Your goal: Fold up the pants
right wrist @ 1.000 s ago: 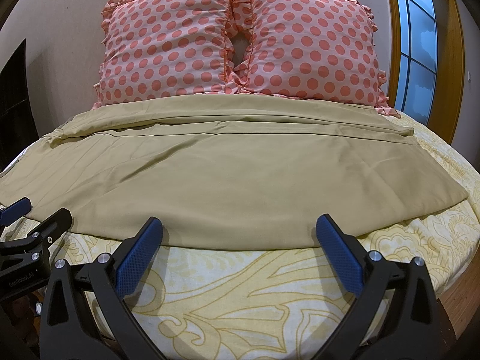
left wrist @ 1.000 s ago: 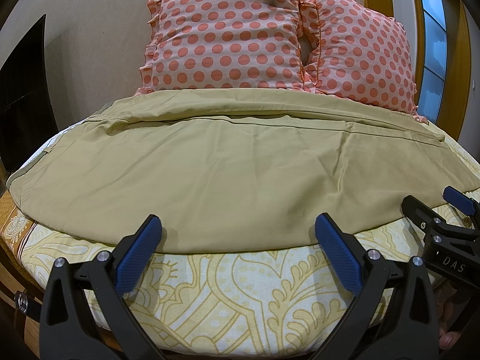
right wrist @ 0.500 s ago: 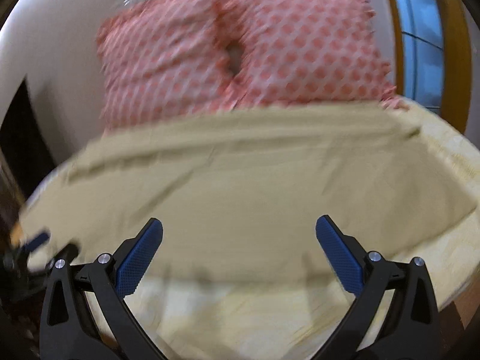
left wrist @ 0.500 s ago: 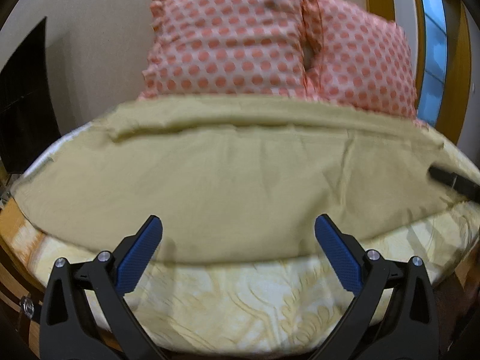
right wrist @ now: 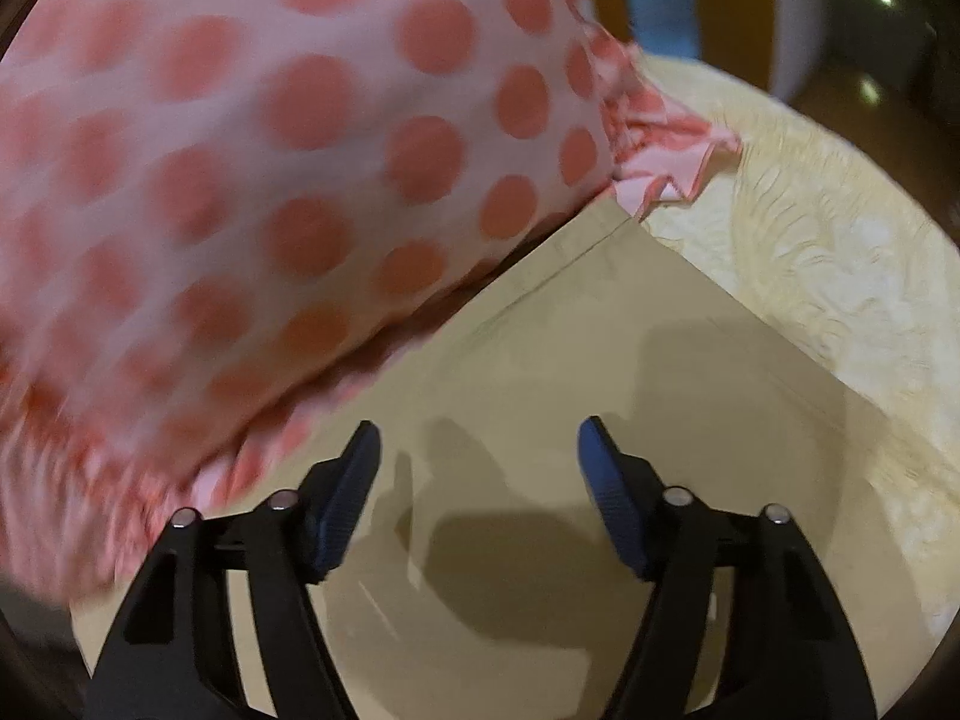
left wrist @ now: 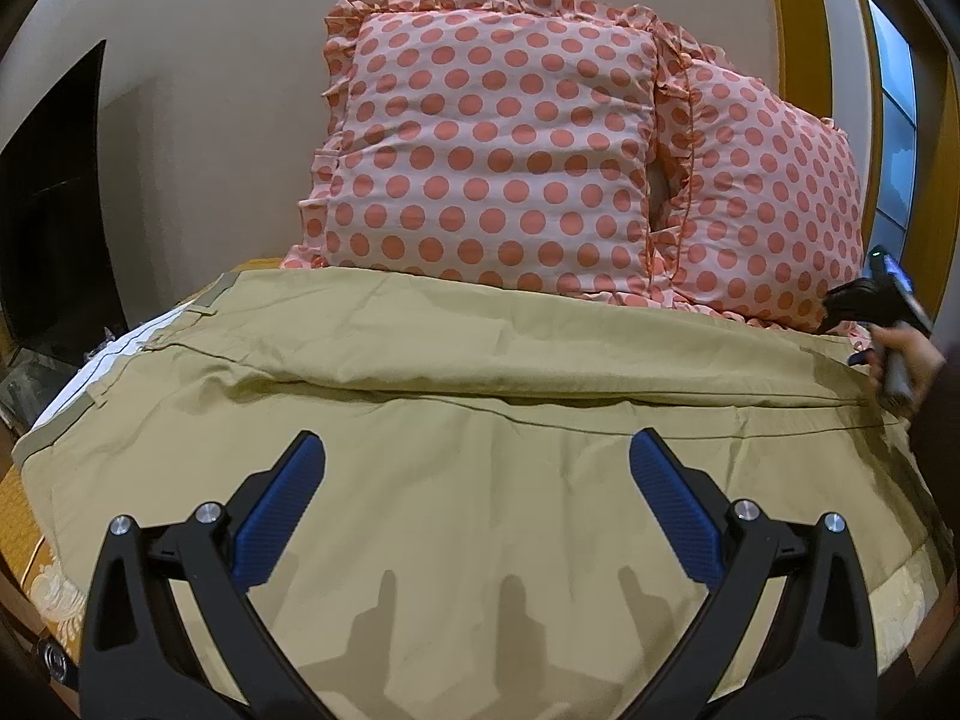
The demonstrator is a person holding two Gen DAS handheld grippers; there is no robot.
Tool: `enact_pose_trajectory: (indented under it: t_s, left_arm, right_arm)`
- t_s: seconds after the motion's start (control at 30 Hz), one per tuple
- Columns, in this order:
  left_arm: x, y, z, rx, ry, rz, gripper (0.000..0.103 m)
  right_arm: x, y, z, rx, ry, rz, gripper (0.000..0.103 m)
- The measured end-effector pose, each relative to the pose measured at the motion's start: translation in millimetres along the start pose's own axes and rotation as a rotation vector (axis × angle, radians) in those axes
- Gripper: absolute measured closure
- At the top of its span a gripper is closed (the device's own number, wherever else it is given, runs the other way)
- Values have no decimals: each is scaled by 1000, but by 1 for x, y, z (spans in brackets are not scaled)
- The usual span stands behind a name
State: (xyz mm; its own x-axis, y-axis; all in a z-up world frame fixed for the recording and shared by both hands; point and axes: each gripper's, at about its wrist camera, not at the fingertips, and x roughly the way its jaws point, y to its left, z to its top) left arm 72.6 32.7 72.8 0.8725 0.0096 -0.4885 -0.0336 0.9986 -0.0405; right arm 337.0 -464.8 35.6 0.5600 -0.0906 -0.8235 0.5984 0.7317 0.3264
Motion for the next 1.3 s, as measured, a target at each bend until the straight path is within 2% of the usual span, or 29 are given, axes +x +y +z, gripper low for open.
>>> enact_pose_trajectory:
  t_s: [0.07, 0.17, 0.2, 0.23, 0.27, 0.33, 0.37, 0.4, 0.53, 0.63, 0.7, 0.73, 0.8, 0.87, 1.0, 1.03, 1.07, 1.1, 1.2, 1.3]
  left_arm:
    - [4, 0, 0, 2, 5, -5, 2]
    - [13, -1, -1, 7, 17, -13, 2]
    - [16, -1, -1, 7, 35, -23, 2]
    - [18, 0, -1, 4, 47, -35, 2]
    - [20, 1, -1, 2, 51, -38, 2]
    - [19, 3, -1, -11, 48, -44, 2]
    - [18, 4, -1, -18, 41, -44, 2]
    - [15, 6, -1, -26, 32, -44, 2]
    - [5, 15, -1, -62, 12, -56, 2]
    - [-4, 24, 0, -103, -7, -69, 2]
    - [-10, 30, 2, -117, -25, -80, 2]
    - [-13, 31, 3, -118, -37, -80, 2]
    - [-18, 34, 6, -118, -59, -71, 2]
    - [-22, 36, 10, -123, -77, -65, 2]
    - [-18, 45, 24, -164, -81, -89, 2]
    - [-17, 47, 26, -168, -75, -92, 2]
    - [-15, 50, 28, -170, -73, -96, 2]
    - [-13, 54, 29, -173, -75, -92, 2]
    - [-8, 68, 33, -210, -77, -63, 2]
    - [3, 81, 39, -255, -39, -84, 2]
  right_arm:
    - [11, 6, 10, 18, -34, -43, 33]
    - [25, 18, 15, -43, -64, -147, 35]
    - [29, 23, 10, -105, -89, -201, 44]
    - [30, 25, 7, -134, -102, -221, 48]
    - [30, 24, 4, -163, -120, -205, 54]
    - [29, 15, 4, -173, -132, -162, 75]
    - [27, 7, 4, -154, -128, -122, 88]
    - [27, -2, 10, -107, -116, -62, 95]
    - [1, -41, 0, -2, -147, 164, 99]
    - [-44, -75, -26, 18, -203, 357, 99]
    - [-81, -96, -49, 24, -234, 478, 99]
    - [-94, -109, -58, 29, -243, 522, 99]
    - [-115, -139, -98, 35, -243, 584, 99]
    - [-117, -162, -136, 62, -187, 599, 99]
    - [-102, -173, -158, 141, -48, 644, 96]
    - [-104, -173, -163, 154, -30, 645, 92]
    - [-104, -171, -162, 169, -2, 650, 75]
    - [-103, -169, -159, 183, 13, 656, 47]
    - [-110, -169, -161, 197, -2, 669, 33]
    - [-108, -162, -155, 194, -25, 602, 36]
